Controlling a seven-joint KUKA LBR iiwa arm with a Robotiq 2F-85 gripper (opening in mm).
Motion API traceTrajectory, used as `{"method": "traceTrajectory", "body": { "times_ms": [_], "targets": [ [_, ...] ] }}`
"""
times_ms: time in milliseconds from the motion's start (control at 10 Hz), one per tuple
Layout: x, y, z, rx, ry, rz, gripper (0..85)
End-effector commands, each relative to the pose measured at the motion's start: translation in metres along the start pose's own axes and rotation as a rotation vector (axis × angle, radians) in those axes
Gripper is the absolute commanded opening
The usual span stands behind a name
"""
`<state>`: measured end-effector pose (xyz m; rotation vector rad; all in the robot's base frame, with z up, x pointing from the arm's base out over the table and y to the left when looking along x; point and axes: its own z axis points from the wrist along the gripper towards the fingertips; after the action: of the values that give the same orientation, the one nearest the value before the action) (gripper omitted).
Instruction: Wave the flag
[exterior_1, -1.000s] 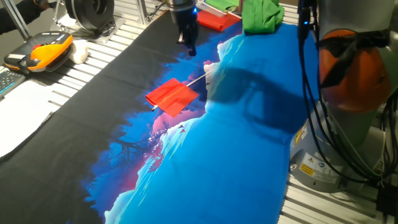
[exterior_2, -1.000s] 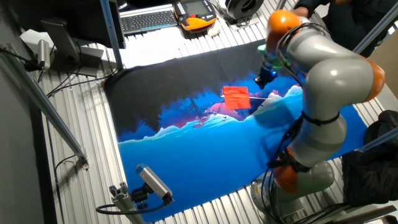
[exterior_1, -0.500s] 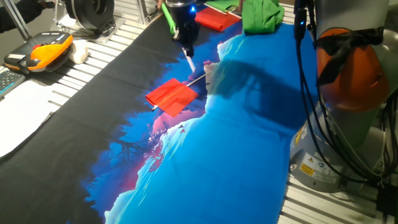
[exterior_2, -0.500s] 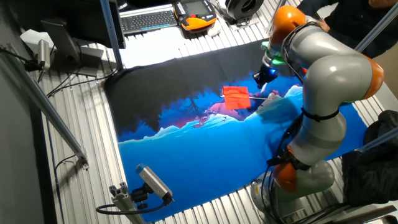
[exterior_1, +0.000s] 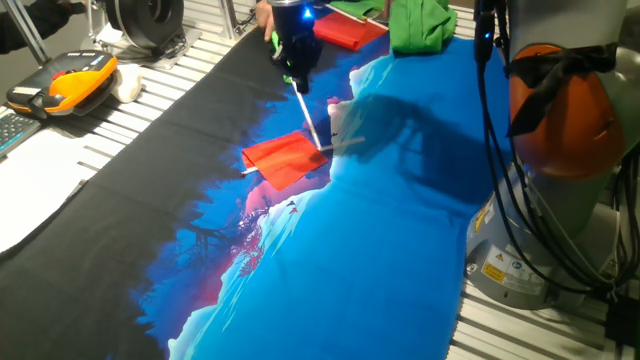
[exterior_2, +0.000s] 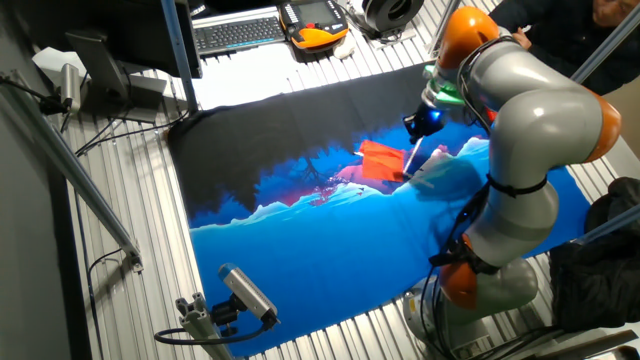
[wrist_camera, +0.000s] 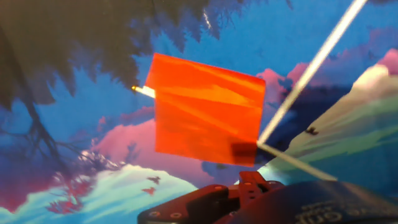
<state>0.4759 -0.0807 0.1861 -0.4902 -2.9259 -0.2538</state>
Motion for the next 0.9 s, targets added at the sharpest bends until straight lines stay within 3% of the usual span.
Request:
{"method": "traceTrajectory", "body": {
  "times_ms": [0,100,300,500,600,800],
  "targets": [
    [0.001,0.002,0.001,-0.115,-0.088,0.595,0.0],
    [0.001,0.005,0.001,-0.114,-0.094,0.605,0.0],
    [0.000,0.012,-0.004,-0.127,-0.075,0.558,0.0],
    [-0.001,0.024,-0.011,-0.165,-0.085,0.650,0.0],
    [-0.001,0.027,-0.014,-0.159,-0.088,0.658,0.0],
    [-0.002,0.036,-0.017,-0.180,-0.101,0.741,0.0]
  ]
}}
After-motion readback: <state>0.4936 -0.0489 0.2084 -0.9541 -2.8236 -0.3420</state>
